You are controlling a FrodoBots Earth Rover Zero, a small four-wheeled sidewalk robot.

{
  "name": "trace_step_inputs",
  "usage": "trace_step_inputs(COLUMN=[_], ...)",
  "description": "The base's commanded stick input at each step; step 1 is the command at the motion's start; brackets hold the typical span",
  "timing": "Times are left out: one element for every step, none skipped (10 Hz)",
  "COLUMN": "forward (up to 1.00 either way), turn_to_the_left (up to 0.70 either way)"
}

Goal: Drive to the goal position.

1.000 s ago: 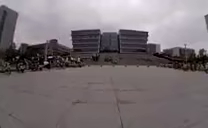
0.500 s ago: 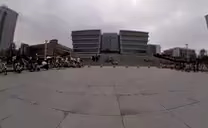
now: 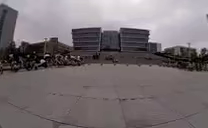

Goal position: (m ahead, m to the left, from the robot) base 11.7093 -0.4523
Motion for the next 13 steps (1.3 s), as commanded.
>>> trace_step_inputs(forward=[0.7, 0.7, 0.7, 0.7, 0.7, 0.7, 0.7, 0.7, 0.7, 0.7, 0.7, 0.7, 0.7], turn_to_the_left=[0.0, 0.0, 0.0, 0.0, 0.0, 0.0, 0.0, 0.0, 0.0, 0.0, 0.0, 0.0, 0.0])
